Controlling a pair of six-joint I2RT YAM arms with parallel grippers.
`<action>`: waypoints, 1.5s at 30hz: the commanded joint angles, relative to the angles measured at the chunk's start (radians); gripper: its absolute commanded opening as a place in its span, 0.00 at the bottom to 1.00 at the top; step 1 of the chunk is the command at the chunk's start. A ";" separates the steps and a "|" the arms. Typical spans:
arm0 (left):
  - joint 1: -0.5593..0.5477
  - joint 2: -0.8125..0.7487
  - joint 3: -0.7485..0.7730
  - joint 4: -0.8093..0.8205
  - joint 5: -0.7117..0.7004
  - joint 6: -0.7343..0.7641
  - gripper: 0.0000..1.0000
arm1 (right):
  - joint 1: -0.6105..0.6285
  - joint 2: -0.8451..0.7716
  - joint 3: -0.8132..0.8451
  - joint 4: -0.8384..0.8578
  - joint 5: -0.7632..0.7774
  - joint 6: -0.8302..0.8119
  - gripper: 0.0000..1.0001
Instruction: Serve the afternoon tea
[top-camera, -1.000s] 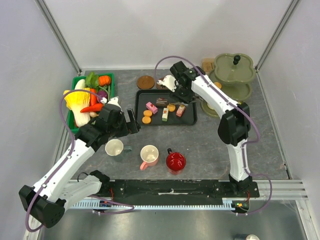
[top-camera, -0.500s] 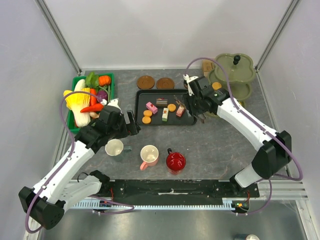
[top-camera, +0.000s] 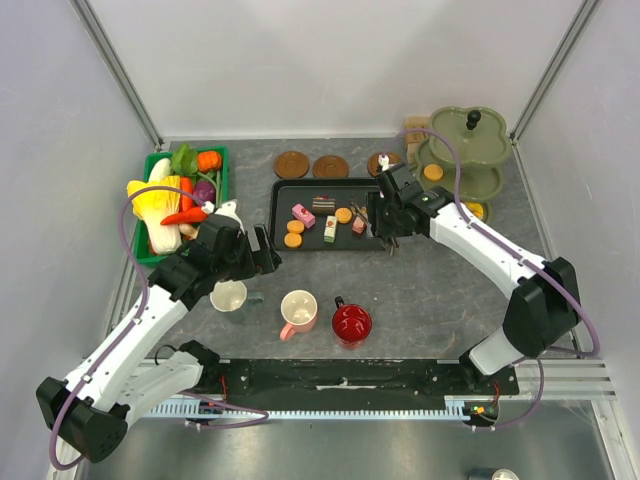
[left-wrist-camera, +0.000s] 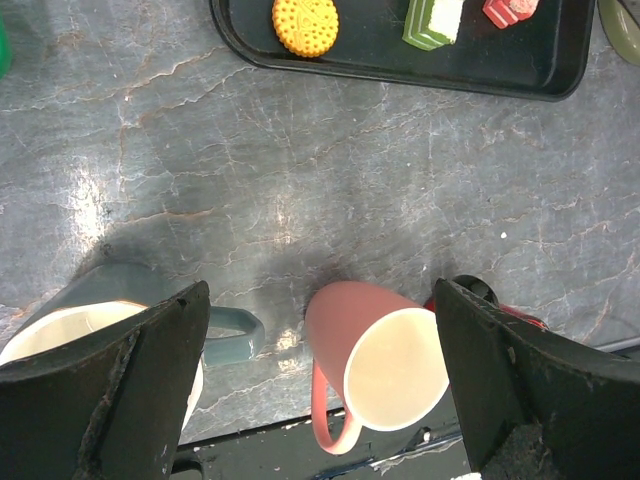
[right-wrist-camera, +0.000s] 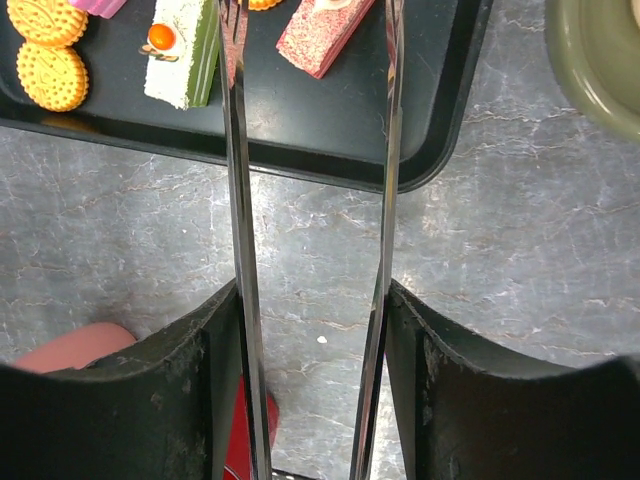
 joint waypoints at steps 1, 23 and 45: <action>0.000 -0.018 -0.006 0.040 0.012 0.012 0.98 | 0.006 0.044 -0.014 0.068 -0.021 0.051 0.60; 0.000 -0.029 -0.019 0.043 0.007 0.004 0.98 | 0.008 -0.017 -0.073 0.113 0.019 0.075 0.30; 0.000 -0.036 -0.020 0.040 -0.005 0.004 0.98 | -0.208 -0.147 0.447 -0.128 0.202 -0.199 0.29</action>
